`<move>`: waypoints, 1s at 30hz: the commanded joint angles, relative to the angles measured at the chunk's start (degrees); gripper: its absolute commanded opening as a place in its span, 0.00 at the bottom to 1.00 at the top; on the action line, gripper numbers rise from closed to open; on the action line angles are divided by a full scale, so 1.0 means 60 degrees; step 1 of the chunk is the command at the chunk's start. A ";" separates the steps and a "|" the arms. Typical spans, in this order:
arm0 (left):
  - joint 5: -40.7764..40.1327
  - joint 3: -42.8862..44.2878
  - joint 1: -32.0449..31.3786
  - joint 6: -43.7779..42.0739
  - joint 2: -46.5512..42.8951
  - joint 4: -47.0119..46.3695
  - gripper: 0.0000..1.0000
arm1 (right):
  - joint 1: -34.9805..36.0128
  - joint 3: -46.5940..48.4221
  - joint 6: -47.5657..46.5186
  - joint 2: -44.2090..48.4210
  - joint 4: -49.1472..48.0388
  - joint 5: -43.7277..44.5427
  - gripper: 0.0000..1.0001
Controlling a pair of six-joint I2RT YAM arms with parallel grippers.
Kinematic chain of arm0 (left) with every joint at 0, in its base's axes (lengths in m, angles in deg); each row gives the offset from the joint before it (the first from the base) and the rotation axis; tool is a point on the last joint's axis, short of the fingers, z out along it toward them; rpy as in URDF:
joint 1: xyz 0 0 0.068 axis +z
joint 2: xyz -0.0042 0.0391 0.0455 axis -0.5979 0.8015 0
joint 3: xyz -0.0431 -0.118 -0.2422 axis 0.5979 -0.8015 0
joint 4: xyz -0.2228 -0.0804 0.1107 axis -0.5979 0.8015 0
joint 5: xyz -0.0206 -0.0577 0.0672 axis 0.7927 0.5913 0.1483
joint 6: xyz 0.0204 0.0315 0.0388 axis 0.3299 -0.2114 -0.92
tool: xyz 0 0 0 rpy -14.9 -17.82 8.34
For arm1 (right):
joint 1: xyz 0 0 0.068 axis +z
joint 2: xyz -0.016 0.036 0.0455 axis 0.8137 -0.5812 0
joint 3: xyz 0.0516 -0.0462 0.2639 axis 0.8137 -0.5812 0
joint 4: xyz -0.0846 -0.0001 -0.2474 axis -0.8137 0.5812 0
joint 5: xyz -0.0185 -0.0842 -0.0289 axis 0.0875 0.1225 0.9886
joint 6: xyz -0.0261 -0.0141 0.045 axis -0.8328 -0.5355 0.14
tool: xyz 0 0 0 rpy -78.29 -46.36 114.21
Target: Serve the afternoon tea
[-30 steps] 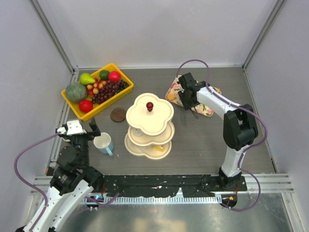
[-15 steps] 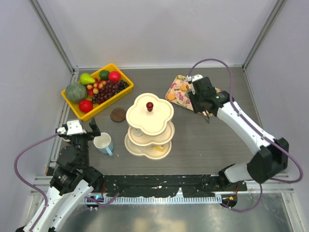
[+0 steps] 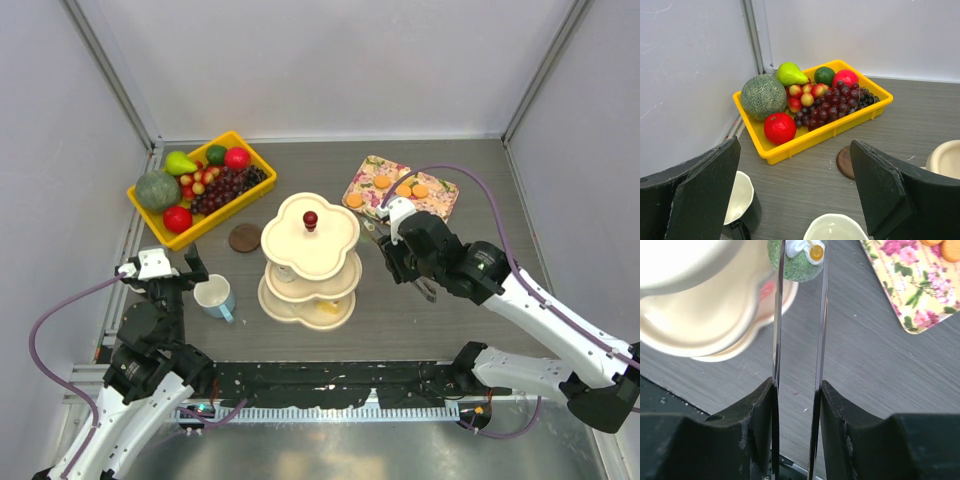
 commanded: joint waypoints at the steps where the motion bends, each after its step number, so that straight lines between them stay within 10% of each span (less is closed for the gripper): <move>1: -0.0037 0.0119 0.0046 -0.0036 -0.0090 -0.0342 0.99 | 0.0676 -0.0165 0.0552 0.0323 -0.0159 -0.0001 0.42; 17: -0.0052 0.0148 0.0046 -0.0036 -0.0104 -0.0298 0.99 | 0.1982 -0.0912 0.0377 0.0163 -0.1829 -0.0294 0.43; 30: -0.0023 0.0133 0.0060 -0.0021 -0.0090 -0.0313 0.99 | 0.1982 -0.0912 0.0317 0.0176 -0.1581 -0.0017 0.65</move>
